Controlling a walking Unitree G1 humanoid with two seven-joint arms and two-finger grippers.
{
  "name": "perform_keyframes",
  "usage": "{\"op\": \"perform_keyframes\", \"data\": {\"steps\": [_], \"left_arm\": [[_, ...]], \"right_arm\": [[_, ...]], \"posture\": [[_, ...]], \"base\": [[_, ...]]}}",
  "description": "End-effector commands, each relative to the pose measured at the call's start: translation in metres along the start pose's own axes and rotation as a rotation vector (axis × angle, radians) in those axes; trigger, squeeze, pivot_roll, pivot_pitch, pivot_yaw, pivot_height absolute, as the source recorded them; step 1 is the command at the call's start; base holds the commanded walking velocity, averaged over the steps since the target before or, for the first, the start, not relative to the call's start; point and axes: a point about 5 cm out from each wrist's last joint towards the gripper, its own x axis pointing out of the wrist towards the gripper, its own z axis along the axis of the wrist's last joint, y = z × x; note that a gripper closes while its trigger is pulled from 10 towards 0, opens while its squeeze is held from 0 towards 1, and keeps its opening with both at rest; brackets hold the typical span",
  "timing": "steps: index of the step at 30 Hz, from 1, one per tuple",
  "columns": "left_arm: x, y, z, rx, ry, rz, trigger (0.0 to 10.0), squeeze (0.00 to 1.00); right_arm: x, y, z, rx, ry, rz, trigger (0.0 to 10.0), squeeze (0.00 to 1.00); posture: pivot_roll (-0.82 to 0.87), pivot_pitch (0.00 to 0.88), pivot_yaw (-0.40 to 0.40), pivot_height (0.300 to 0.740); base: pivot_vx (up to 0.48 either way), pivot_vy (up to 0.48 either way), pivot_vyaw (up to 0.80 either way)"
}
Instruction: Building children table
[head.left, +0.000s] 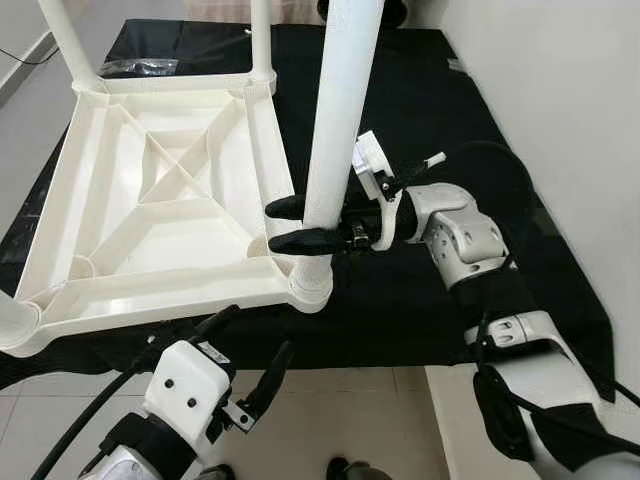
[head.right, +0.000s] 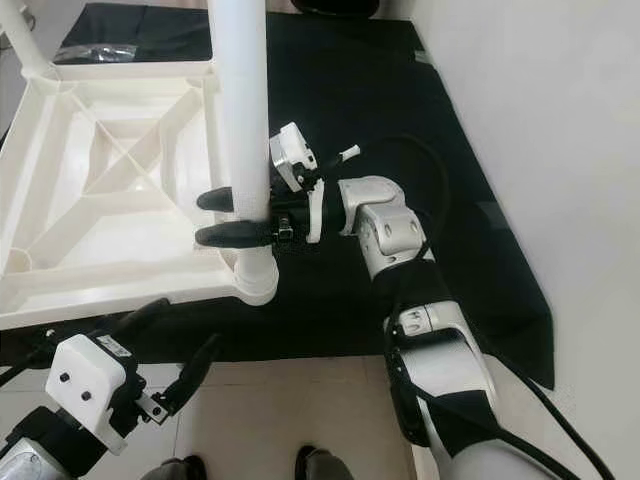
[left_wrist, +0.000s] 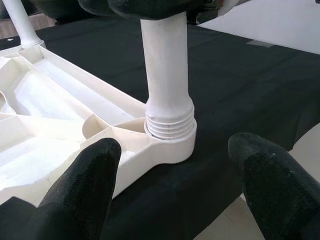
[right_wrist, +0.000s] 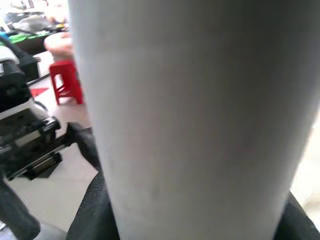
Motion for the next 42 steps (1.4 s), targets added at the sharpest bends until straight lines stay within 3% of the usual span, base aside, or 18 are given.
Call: {"op": "perform_keyframes", "data": {"steps": [1,11,12,13,14,15,20,25,26,27,30,31,32,38,39,40,41,42], "left_arm": [[-0.002,-0.003,0.001,0.001,0.008,-0.004,10.0,0.0],[-0.003,-0.003,0.002,0.003,0.009,-0.001,10.0,0.0],[-0.003,-0.002,0.002,0.004,0.01,-0.001,10.0,0.0],[-0.004,-0.001,0.001,0.005,0.01,-0.001,10.0,0.0],[-0.004,-0.001,0.001,0.005,0.01,-0.001,10.0,0.0],[-0.003,0.0,0.0,0.007,0.011,-0.002,10.0,0.0],[-0.001,0.001,-0.003,0.007,0.014,-0.006,10.0,0.0],[0.003,0.003,-0.007,0.011,0.013,-0.007,10.0,0.0],[0.003,0.003,-0.007,0.014,0.012,-0.004,10.0,0.0],[0.003,0.004,-0.007,0.016,0.011,-0.001,10.0,0.0],[0.003,0.004,-0.007,0.017,0.01,0.0,10.0,0.0],[0.004,0.004,-0.006,0.019,0.007,0.002,10.0,0.0],[0.004,0.004,-0.006,0.019,0.007,0.002,10.0,0.0],[0.003,0.002,-0.005,0.016,0.0,-0.001,10.0,0.0],[0.003,0.001,-0.004,0.015,-0.001,-0.001,10.0,0.0],[0.003,0.001,-0.004,0.015,-0.001,-0.001,10.0,0.0],[0.002,0.0,-0.004,0.014,-0.001,-0.001,10.0,0.0],[0.002,0.0,-0.004,0.014,-0.001,-0.001,10.0,0.0]], "right_arm": [[0.002,0.002,-0.007,0.024,0.005,0.028,0.0,0.0],[-0.013,0.003,-0.039,0.019,0.161,-0.456,0.0,0.0],[-0.02,0.001,-0.048,0.034,0.206,-0.885,0.0,0.0],[-0.019,0.022,-0.061,0.107,0.232,-1.096,0.0,0.0],[-0.019,0.022,-0.061,0.107,0.232,-1.096,0.0,0.0],[-0.019,0.042,-0.067,0.157,0.25,-1.246,0.0,0.0],[-0.015,0.054,-0.071,0.187,0.237,-1.329,0.0,0.0],[-0.01,0.034,-0.061,0.131,0.202,-1.343,0.0,0.0],[-0.009,0.031,-0.057,0.103,0.208,-1.338,3.5,0.0],[-0.009,0.029,-0.053,0.089,0.203,-1.313,10.0,0.0],[-0.007,0.031,-0.05,0.087,0.205,-1.315,10.0,0.0],[-0.003,0.027,-0.037,0.09,0.112,-1.182,10.0,1.0],[-0.003,0.027,-0.037,0.09,0.112,-1.182,10.0,1.0],[-0.011,0.015,-0.002,-0.041,-0.024,-0.746,10.0,1.0],[-0.013,0.014,0.001,-0.079,-0.012,-0.662,10.0,0.19],[-0.013,0.014,0.001,-0.079,-0.012,-0.662,10.0,0.19],[-0.014,0.012,0.003,-0.118,0.009,-0.607,10.0,0.0],[-0.014,0.012,0.003,-0.118,0.009,-0.607,10.0,0.0]], "posture": [[0.1,0.263,-0.111,0.74],[0.09,0.267,-0.139,0.74],[0.08,0.269,-0.139,0.74],[0.07,0.267,-0.132,0.74],[0.07,0.267,-0.132,0.74],[0.07,0.263,-0.122,0.74],[0.07,0.228,-0.114,0.74],[0.07,0.215,-0.117,0.74],[0.07,0.215,-0.118,0.74],[0.07,0.215,-0.119,0.74],[0.07,0.215,-0.119,0.74],[0.07,0.218,-0.124,0.74],[0.07,0.218,-0.124,0.74],[0.08,0.228,-0.132,0.74],[0.09,0.234,-0.134,0.74],[0.09,0.234,-0.134,0.74],[0.09,0.236,-0.136,0.74],[0.09,0.236,-0.136,0.74]], "base": [[0.0,0.0,0.0],[0.0,0.0,0.0],[0.0,0.0,0.0],[0.0,0.0,0.0],[0.0,0.0,0.0],[0.0,0.0,0.0],[0.0,0.0,0.0],[0.0,0.0,0.0],[0.0,0.0,0.0],[0.0,0.0,0.0],[0.0,0.0,0.0],[0.0,0.0,0.0],[0.0,0.0,0.0],[0.0,0.0,0.0],[0.0,0.0,0.0],[0.0,0.0,0.0],[0.0,0.0,0.0],[0.0,0.0,0.0]]}}
